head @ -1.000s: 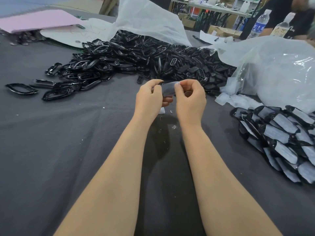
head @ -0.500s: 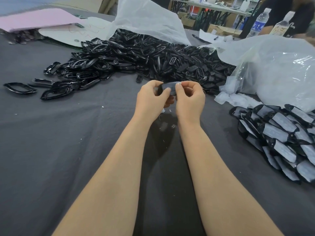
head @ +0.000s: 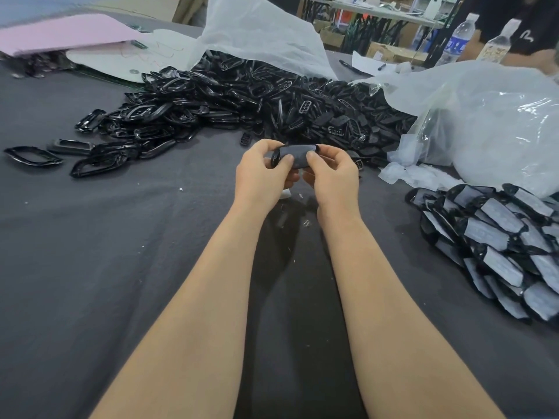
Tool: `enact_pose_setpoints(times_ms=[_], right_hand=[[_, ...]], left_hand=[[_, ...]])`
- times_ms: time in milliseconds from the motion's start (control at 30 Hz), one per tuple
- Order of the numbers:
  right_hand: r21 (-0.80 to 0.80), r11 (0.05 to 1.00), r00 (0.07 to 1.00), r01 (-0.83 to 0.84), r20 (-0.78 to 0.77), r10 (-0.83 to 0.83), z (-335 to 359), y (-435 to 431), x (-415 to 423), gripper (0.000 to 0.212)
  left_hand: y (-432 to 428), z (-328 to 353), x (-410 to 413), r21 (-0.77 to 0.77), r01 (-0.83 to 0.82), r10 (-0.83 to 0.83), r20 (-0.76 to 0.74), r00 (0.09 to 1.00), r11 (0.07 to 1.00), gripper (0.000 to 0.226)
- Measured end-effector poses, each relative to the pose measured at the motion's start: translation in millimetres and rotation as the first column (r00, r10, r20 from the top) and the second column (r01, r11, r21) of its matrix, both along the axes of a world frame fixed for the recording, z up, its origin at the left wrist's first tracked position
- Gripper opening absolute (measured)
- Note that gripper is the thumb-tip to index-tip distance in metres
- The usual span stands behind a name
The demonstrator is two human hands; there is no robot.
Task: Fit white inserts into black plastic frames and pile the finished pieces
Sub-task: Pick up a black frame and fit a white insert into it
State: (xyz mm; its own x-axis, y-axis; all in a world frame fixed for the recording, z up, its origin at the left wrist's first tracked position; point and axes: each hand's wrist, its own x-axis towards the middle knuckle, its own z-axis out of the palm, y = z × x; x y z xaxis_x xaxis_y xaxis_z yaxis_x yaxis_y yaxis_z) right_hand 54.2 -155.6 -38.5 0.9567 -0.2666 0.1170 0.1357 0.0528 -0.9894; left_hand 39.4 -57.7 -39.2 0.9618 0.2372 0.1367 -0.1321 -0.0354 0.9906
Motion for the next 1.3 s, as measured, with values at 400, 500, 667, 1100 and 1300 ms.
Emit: enact_pose_setpoints(times_ms=[400,500,667,1100,1300], right_hand=[[0.076,0.997,1.0,0.006,0.004,-0.006,2.1,-3.3,0.7,0.02],[0.117,0.993,1.0,0.011,-0.013,-0.009,2.7,-4.5,1.0,0.02],[0.143,0.99,0.998,-0.02,-0.049,0.027,1.5,-6.1,0.7,0.015],[0.047,0.998,0.999,-0.041,0.013,0.04,0.4,-5.8,0.1,0.019],[-0.149,0.983,0.994,-0.106,0.018,0.11,-1.3,-3.3,-0.6,0.017]], left_hand=[[0.1,0.2,0.5,0.002,0.049,-0.049,-0.02,0.999,0.999,0.015],[-0.8,0.7,0.9,0.015,0.073,-0.072,-0.02,0.997,0.997,0.018],[-1.9,-1.3,0.7,0.029,0.063,-0.062,-0.024,0.998,0.998,0.019],[-0.9,0.0,1.4,0.041,0.037,-0.036,-0.02,0.999,0.998,0.017],[-0.6,-0.7,3.4,0.019,-0.022,0.023,-0.047,0.999,1.0,0.014]])
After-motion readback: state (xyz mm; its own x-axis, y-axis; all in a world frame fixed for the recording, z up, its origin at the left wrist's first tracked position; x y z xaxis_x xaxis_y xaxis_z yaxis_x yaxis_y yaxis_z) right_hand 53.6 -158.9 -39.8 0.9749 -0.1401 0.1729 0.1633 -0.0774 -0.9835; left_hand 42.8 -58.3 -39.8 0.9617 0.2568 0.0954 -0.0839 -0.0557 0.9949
